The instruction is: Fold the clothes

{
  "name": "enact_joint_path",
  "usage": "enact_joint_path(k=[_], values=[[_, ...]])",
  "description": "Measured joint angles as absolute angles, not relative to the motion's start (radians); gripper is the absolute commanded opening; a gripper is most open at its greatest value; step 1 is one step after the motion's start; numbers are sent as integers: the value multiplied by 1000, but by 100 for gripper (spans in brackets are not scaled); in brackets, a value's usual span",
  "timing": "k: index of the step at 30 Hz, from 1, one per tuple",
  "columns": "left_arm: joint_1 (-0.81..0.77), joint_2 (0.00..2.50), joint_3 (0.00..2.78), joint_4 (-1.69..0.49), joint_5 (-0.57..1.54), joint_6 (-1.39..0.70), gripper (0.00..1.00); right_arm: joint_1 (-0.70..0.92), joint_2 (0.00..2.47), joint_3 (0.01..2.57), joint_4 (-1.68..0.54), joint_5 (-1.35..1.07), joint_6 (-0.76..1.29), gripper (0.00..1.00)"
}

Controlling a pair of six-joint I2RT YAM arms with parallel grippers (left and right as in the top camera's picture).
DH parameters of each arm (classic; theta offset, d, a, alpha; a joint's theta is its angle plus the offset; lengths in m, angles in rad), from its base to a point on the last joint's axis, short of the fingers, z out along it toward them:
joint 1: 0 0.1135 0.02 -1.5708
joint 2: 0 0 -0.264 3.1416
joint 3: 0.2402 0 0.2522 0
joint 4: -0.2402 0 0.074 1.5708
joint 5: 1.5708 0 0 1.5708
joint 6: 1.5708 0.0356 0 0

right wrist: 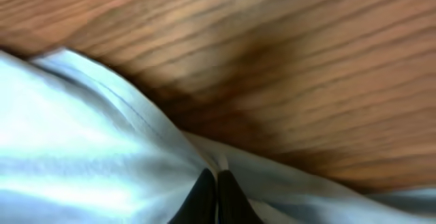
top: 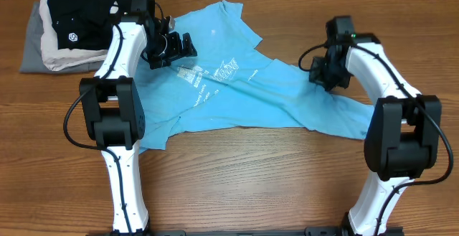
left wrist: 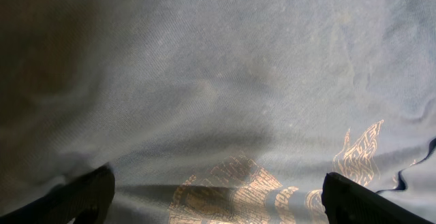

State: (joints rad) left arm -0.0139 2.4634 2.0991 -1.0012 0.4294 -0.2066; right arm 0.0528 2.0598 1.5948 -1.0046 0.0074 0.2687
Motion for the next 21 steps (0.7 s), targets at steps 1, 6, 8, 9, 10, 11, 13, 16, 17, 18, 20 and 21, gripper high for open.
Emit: enact_joint_path(k=[1,6,8,9,10,11,13,16,17,18,20,21], values=[[-14,2463,2099,-1003,429,-207,100,53,2060,1618,-1033,14,274,4],[-14,2463,2100,-1016,426,-207,100,53,2060,1716,-1227,33,306,4],[-14,2463,2101,-1021,422,-207,100,53,2060,1743,-1312,35,328,4],[-14,2463,2101,-1022,422,-207,100,53,2058,1751,-1355,34,339,4],[-14,2463,2101,-1022,422,-207,100,53,2055,1754,-1395,34,352,4],[-14,2463,2101,-1022,422,-207,100,53,2052,1754,-1427,33,364,4],[-14,2463,2101,-1022,422,-207,100,53,2043,1754,-1501,29,382,4],[-14,2463,2101,-1023,419,-207,100,55,2006,1754,-1578,17,408,4],[-14,2463,2101,-1023,418,-207,100,57,1987,1754,-1603,14,421,4],[-14,2463,2101,-1026,418,-207,100,60,1967,1754,-1623,11,430,4],[-14,2463,2102,-1040,415,-207,100,69,1915,1754,-1665,7,450,4],[-14,2463,2103,-1049,414,-207,100,78,1886,1754,-1680,6,462,4]])
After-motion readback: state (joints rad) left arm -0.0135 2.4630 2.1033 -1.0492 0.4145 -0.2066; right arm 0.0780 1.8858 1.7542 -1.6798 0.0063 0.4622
